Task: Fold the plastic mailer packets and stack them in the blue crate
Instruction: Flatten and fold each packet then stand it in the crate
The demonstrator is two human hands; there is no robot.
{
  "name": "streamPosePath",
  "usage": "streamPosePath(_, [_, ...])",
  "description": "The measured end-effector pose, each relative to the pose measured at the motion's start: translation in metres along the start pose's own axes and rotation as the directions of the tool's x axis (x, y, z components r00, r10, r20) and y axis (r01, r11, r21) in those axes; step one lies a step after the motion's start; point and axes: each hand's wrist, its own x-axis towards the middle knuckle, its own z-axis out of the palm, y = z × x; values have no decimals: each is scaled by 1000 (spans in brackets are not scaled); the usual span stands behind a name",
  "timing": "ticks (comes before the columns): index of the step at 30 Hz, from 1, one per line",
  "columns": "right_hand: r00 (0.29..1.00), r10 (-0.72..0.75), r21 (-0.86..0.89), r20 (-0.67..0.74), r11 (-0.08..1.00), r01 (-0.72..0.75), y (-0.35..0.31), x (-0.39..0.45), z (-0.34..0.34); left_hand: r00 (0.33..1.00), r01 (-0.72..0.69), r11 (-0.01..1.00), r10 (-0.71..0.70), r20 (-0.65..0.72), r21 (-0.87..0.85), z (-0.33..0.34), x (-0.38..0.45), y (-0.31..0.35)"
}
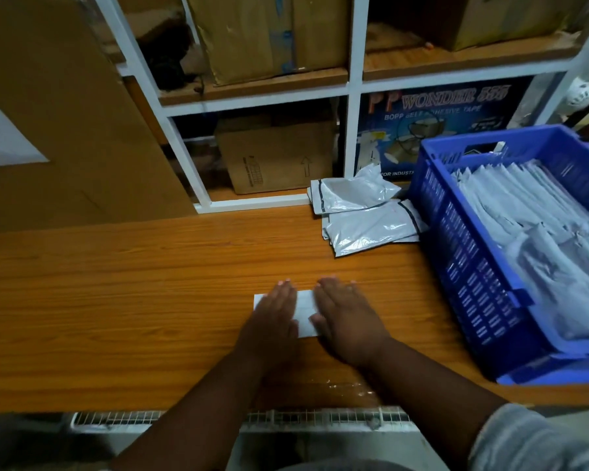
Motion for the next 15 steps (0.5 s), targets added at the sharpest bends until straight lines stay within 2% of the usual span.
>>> streamPosePath(2, [980,-193,52,43,980,191,-16,14,11,996,30,998,-26,83,-47,4,8,11])
streamPosePath(4, [968,-227,27,111,974,226,-15,18,19,993,88,996,-89,74,19,13,-2,3])
streamPosePath(7, [982,-77,-77,174,993,91,-1,6,19,989,146,983,-149,16,113,19,-31,-25])
streamPosePath(11, [969,118,-17,217,993,-117,3,13,-2,954,298,941,-301,-8,162,12,-61,-44])
streamPosePath(13, [981,87,-103,176,992,-69,-2,26,-11,945,323,939,-326,9,115,9,-69,-41])
streamPosePath(15, [977,19,-154,211,988,15,-8,38,-14,929,370,929,-370,3,-6,3,-72,-29])
